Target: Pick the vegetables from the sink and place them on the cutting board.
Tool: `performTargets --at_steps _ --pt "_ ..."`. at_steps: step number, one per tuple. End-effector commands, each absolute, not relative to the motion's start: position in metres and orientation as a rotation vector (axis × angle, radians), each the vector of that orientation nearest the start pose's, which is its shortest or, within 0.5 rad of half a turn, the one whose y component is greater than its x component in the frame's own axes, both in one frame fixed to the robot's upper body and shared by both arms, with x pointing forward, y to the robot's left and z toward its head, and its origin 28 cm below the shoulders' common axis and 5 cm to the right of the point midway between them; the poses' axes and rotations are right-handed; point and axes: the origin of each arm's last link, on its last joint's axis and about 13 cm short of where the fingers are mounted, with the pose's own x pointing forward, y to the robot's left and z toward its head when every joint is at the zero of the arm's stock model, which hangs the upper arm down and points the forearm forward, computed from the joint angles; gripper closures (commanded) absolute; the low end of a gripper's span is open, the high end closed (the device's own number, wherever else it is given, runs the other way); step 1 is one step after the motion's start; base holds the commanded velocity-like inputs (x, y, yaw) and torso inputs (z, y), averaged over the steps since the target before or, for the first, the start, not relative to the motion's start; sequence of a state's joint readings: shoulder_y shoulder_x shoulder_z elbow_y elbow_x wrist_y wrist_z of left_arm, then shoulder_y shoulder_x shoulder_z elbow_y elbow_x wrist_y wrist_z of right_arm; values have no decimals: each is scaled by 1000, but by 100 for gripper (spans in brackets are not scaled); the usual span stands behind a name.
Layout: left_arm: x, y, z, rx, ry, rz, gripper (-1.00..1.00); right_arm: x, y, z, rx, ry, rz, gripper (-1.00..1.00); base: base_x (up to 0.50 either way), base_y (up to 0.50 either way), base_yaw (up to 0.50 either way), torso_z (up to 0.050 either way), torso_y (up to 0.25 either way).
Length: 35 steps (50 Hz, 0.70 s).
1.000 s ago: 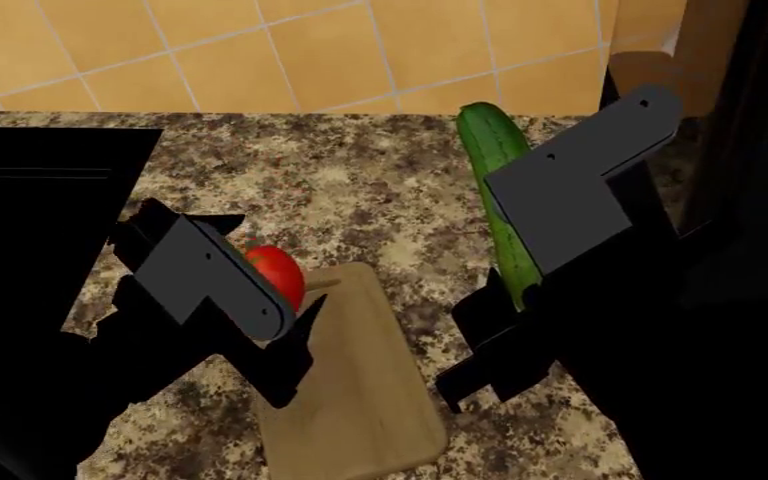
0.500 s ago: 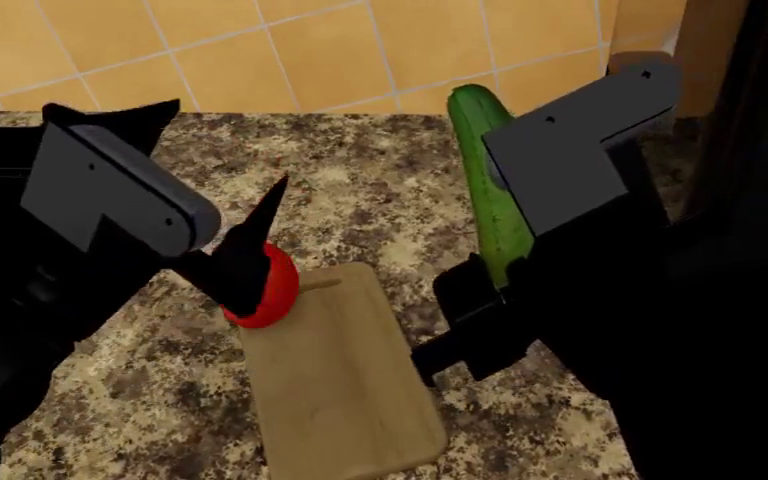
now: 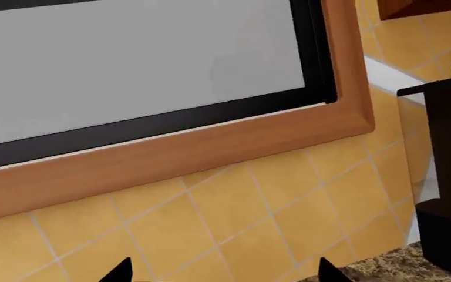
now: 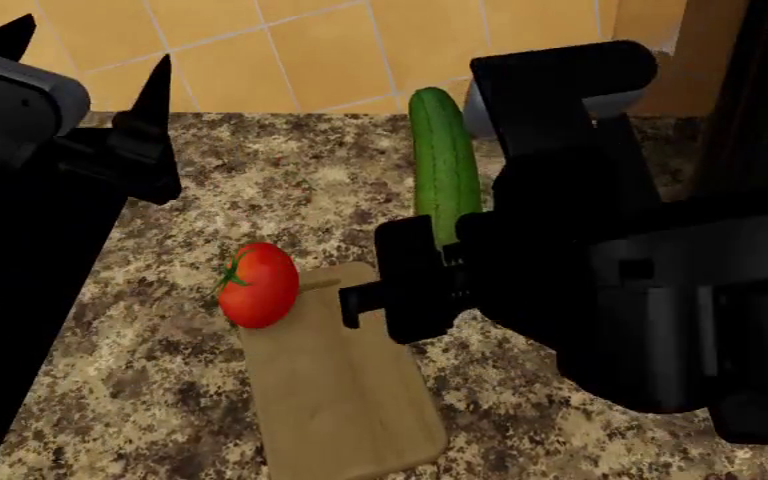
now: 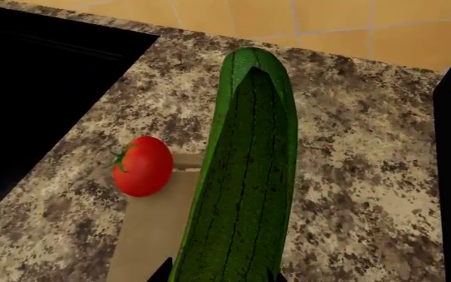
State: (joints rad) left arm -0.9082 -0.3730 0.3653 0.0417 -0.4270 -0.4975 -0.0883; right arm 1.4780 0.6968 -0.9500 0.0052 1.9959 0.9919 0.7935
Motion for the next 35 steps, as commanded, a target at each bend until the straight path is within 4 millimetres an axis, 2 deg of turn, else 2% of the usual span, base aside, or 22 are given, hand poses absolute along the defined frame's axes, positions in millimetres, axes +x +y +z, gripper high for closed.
performTargets --at_steps 1,7,35 --pt "343 233 239 120 -322 -149 -100 281 -97 304 -31 686 369 100 0 0 0 0 0" --pt "342 233 240 122 -323 -148 -100 279 -91 308 21 686 405 100 0 0 0 0 0" --pt "342 230 233 126 -297 -156 -100 275 -83 279 73 782 464 100 0 0 0 0 0"
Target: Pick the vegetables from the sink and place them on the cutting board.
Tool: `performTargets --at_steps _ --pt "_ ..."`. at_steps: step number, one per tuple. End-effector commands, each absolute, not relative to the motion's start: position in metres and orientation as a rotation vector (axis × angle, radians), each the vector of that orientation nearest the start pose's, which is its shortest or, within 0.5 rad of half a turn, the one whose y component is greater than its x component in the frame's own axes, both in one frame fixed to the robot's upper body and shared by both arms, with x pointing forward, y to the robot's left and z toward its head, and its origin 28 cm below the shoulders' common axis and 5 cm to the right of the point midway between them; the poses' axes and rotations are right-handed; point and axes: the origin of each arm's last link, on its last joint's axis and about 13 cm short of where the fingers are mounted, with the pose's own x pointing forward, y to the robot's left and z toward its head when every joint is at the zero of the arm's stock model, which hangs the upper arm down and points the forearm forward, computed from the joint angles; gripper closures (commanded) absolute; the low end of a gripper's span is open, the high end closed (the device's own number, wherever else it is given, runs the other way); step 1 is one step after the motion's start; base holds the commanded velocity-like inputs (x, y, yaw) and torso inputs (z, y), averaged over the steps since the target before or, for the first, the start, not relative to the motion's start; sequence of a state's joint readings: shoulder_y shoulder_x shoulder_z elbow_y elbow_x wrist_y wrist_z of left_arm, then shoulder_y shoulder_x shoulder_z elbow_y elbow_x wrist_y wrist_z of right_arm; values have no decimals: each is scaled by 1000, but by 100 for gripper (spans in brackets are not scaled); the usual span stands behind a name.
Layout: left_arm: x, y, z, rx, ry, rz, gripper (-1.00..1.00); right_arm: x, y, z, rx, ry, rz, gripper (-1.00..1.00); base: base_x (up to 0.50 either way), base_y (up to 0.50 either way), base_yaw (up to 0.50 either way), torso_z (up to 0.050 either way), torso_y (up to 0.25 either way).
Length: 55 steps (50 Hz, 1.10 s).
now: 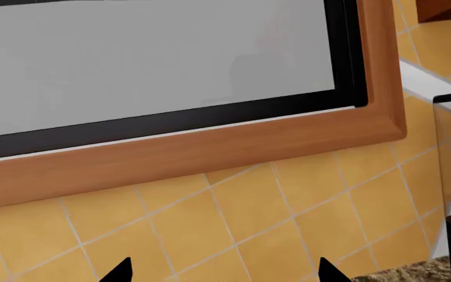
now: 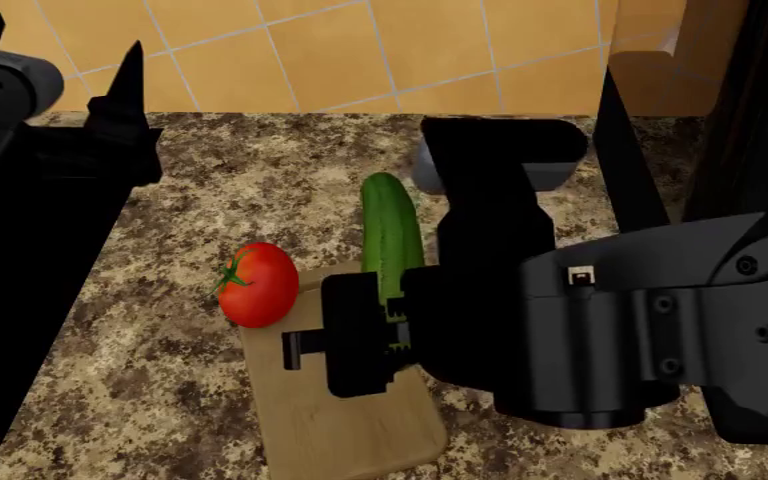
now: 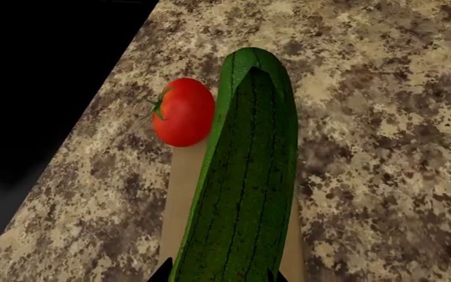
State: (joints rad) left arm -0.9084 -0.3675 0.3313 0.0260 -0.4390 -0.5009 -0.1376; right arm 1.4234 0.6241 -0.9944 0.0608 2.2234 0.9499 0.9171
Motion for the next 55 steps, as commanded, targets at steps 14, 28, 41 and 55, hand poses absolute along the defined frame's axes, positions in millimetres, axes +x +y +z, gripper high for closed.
performTargets --at_steps 14,28,41,55 --pt "341 229 231 127 -295 -159 -100 276 -80 262 90 826 481 100 0 0 0 0 0" --pt "342 231 229 123 -290 -159 -100 279 -76 253 97 865 484 100 0 0 0 0 0" --pt "343 231 228 125 -290 -160 -100 282 -78 255 88 850 472 -100 0 0 0 0 1" --pt "341 231 228 126 -291 -158 -100 281 -77 253 84 850 477 -100 0 0 0 0 0"
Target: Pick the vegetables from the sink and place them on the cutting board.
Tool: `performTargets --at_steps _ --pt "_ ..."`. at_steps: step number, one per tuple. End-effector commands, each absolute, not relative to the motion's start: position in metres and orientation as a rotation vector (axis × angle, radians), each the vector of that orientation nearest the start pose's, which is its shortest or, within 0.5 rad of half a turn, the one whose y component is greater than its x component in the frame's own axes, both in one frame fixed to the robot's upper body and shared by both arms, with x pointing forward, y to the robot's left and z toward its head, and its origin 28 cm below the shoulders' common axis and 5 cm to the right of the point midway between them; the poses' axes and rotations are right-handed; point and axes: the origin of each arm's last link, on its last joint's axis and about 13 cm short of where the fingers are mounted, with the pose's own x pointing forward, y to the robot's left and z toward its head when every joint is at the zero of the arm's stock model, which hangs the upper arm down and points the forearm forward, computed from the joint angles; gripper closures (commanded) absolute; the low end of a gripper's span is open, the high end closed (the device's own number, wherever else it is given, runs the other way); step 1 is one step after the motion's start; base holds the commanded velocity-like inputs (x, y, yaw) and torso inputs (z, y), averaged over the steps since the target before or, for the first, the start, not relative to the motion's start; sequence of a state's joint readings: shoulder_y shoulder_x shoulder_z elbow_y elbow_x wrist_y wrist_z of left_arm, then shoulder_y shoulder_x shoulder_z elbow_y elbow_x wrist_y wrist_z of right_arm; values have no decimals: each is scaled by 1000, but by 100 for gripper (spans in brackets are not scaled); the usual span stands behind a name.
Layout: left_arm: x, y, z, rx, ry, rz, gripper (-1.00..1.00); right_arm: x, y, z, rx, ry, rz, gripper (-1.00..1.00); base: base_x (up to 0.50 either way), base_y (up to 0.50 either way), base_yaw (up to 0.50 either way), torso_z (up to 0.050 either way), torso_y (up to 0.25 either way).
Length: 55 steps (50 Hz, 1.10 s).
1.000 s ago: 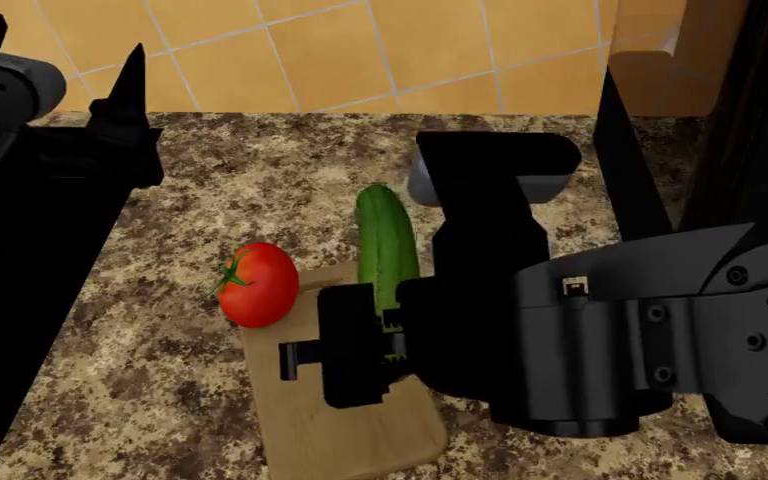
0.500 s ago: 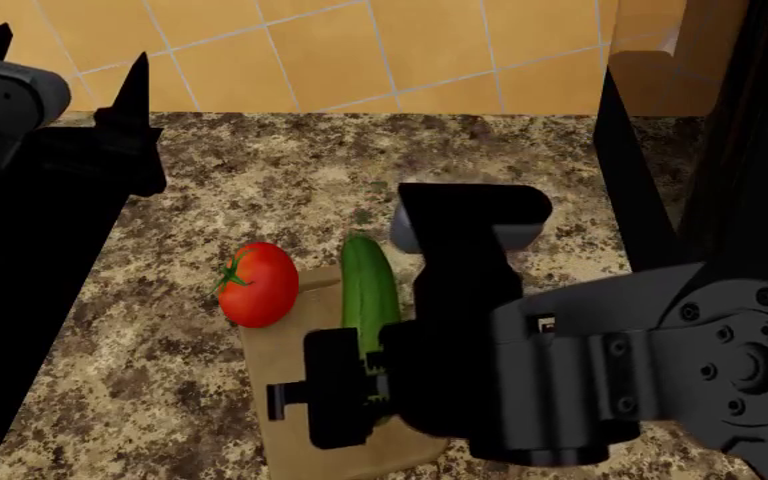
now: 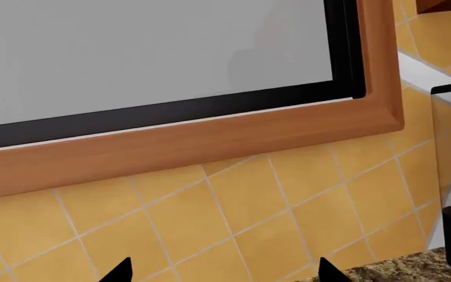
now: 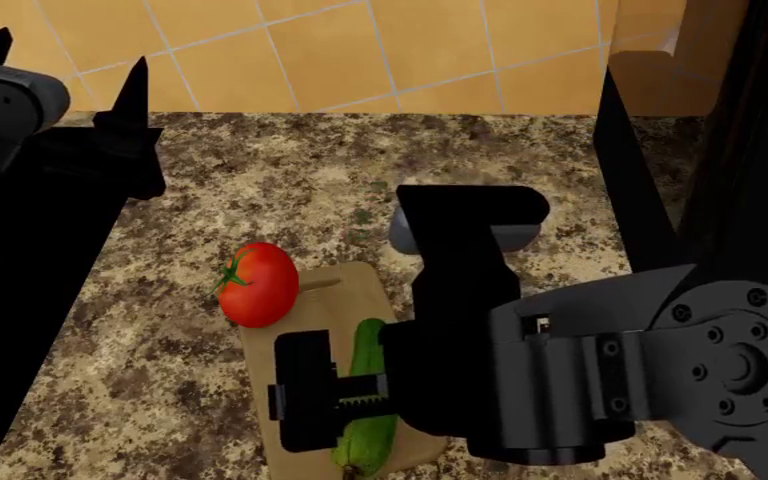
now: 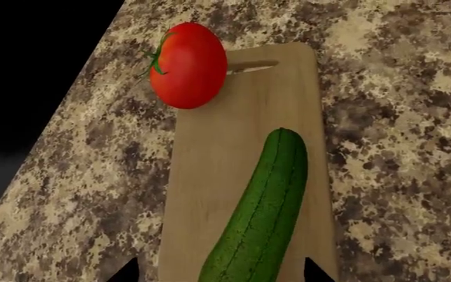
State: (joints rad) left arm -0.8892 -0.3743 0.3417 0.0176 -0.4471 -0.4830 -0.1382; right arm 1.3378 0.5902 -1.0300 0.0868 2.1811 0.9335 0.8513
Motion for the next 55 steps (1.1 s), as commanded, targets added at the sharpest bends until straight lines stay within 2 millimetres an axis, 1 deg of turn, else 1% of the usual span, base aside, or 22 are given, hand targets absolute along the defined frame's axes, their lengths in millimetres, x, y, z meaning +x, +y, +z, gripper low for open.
performTargets --at_steps 1,3,8,15,18,20,22,24,25,28,29,30,33,34,35,36,39,40,44,49,50,55 --pt "341 231 228 127 -292 -158 -100 281 -77 253 83 850 477 -100 0 0 0 0 0" --pt "341 231 228 126 -291 -158 -100 280 -78 256 84 843 478 -100 0 0 0 0 0" --pt "340 232 229 124 -295 -157 -100 275 -80 280 60 741 473 -100 0 0 0 0 0" --pt "339 232 231 117 -300 -156 -100 272 -82 290 23 662 436 -100 0 0 0 0 0" --pt "338 232 232 118 -307 -154 -100 269 -82 299 1 607 430 -100 0 0 0 0 0" --pt "337 232 232 121 -320 -147 -100 269 -83 302 -44 565 402 -100 0 0 0 0 0" --pt "334 232 233 113 -328 -142 -100 269 -83 303 -198 471 295 -100 0 0 0 0 0" --pt "331 232 233 101 -332 -142 -100 268 -82 301 -181 458 314 -100 0 0 0 0 0" --pt "328 232 232 93 -338 -136 -100 267 -81 301 -235 404 298 -100 0 0 0 0 0" --pt "318 233 230 71 -355 -126 -100 264 -81 297 -262 307 291 -100 0 0 0 0 0" --pt "318 233 230 71 -355 -126 -100 264 -81 297 -262 307 291 -100 0 0 0 0 0" --pt "312 232 225 59 -363 -123 -100 262 -82 296 -263 260 278 -100 0 0 0 0 0" --pt "302 231 224 22 -384 -141 -100 259 -82 292 -261 213 256 -100 0 0 0 0 0" --pt "298 230 222 4 -391 -156 -100 256 -84 289 -248 184 279 -100 0 0 0 0 0" --pt "296 230 221 -10 -389 -158 -100 256 -85 288 -261 169 259 -100 0 0 0 0 0" --pt "293 231 219 -11 -385 -151 -100 252 -85 285 -308 123 246 -100 0 0 0 0 0" --pt "283 231 215 -25 -409 -136 -100 244 -84 280 -322 36 306 -100 0 0 0 0 0" --pt "280 231 212 -40 -417 -140 -100 243 -85 277 -331 10 275 -100 0 0 0 0 0" --pt "269 229 207 -62 -513 -148 -100 241 -87 271 -310 -63 304 -100 0 0 0 0 0" --pt "266 232 201 -47 -565 -100 -100 237 -94 266 -294 -155 317 -100 0 0 -1 0 0" --pt "265 232 201 -33 -592 -76 -100 234 -97 265 -283 -188 304 -100 0 0 0 0 0" --pt "255 232 200 -38 -660 -82 -100 220 -104 258 -240 -299 268 -100 0 0 0 0 0"
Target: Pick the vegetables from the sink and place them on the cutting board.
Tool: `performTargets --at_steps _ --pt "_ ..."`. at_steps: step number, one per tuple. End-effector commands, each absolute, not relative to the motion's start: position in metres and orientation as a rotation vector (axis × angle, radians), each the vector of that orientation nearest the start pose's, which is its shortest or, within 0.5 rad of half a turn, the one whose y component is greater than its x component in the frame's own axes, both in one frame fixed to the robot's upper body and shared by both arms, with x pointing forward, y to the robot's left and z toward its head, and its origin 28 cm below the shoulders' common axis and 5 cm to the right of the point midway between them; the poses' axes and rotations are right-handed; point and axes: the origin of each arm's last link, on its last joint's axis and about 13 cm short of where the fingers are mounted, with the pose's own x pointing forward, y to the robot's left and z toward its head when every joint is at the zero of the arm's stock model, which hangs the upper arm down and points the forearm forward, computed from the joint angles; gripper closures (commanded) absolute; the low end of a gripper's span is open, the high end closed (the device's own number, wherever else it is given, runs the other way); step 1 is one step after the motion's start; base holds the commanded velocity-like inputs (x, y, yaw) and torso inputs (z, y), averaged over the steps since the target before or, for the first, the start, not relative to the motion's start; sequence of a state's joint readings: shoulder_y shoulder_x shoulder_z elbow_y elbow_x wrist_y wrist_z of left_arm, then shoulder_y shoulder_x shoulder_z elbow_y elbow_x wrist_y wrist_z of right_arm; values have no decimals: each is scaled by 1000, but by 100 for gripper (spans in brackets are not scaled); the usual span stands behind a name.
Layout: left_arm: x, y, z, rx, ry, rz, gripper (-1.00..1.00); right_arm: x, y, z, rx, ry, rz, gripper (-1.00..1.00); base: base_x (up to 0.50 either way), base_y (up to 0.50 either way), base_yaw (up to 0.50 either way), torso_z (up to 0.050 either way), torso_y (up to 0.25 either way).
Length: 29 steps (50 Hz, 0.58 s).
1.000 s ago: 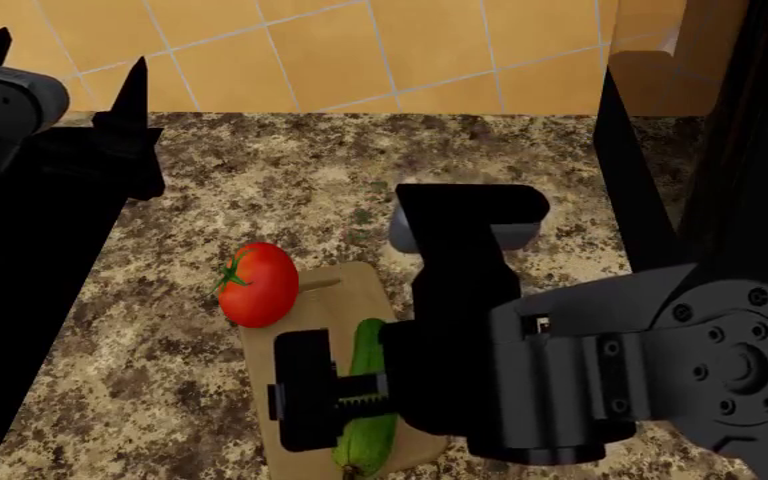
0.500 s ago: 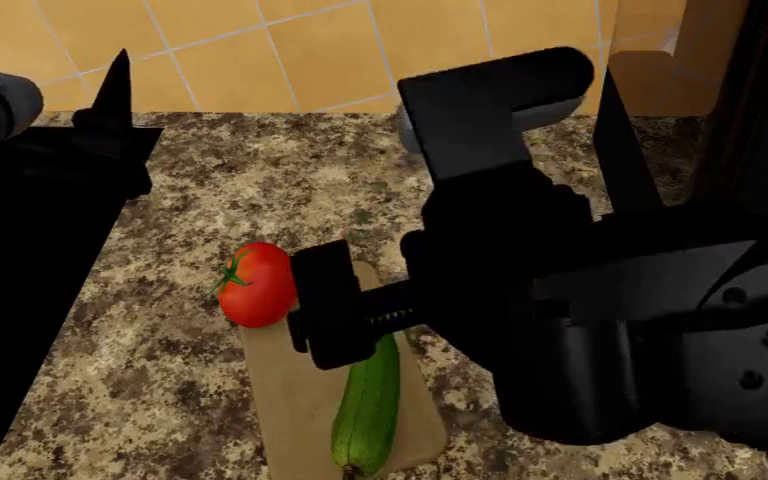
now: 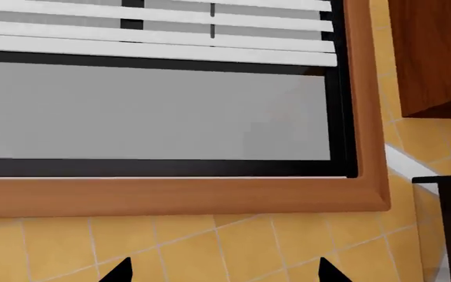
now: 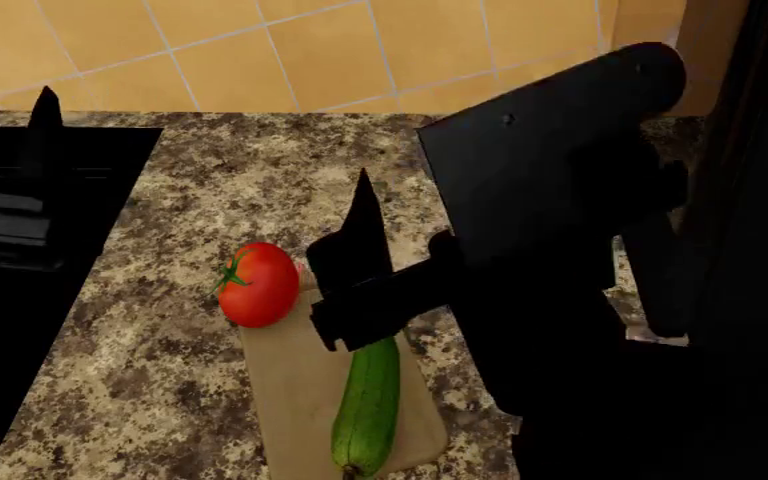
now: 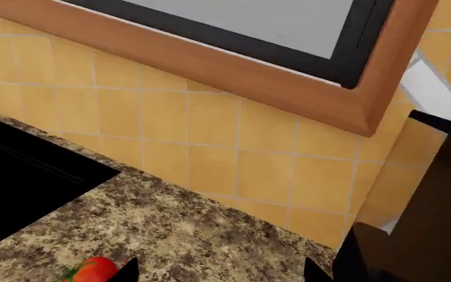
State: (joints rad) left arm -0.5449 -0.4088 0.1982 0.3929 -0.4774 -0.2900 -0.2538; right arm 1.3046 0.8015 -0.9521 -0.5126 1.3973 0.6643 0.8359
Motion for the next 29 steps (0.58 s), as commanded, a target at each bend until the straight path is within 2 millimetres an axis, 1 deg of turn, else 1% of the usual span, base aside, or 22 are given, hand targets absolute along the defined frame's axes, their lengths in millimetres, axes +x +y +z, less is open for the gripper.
performTargets --at_steps 1,9,14,19,20,21,22,24,29 --pt "252 231 199 -47 -675 -82 -100 216 -106 257 -230 -317 261 -100 0 0 0 0 0" --pt "229 231 201 -120 -781 -80 -100 192 -116 243 -219 -376 238 -100 0 0 0 0 0" --pt "226 229 201 -115 -799 -85 -100 186 -123 237 -175 -413 192 -100 0 0 0 0 0" --pt "221 229 197 -141 -825 -93 -100 181 -124 240 -160 -460 180 -100 0 0 0 0 0" --pt "220 228 197 -135 -810 -117 -100 179 -123 240 -171 -469 174 -100 0 0 0 0 0" --pt "219 227 197 -124 -821 -120 -100 178 -122 240 -169 -469 173 -100 0 0 0 0 0" --pt "217 227 200 -159 -819 -123 -100 174 -122 238 -159 -478 175 -100 0 0 0 0 0" --pt "214 226 203 -164 -830 -131 -100 171 -121 239 -195 -476 153 -100 0 0 0 0 0" --pt "195 221 209 -159 -870 -174 -100 150 -120 249 -197 -543 117 -100 0 0 0 0 0"
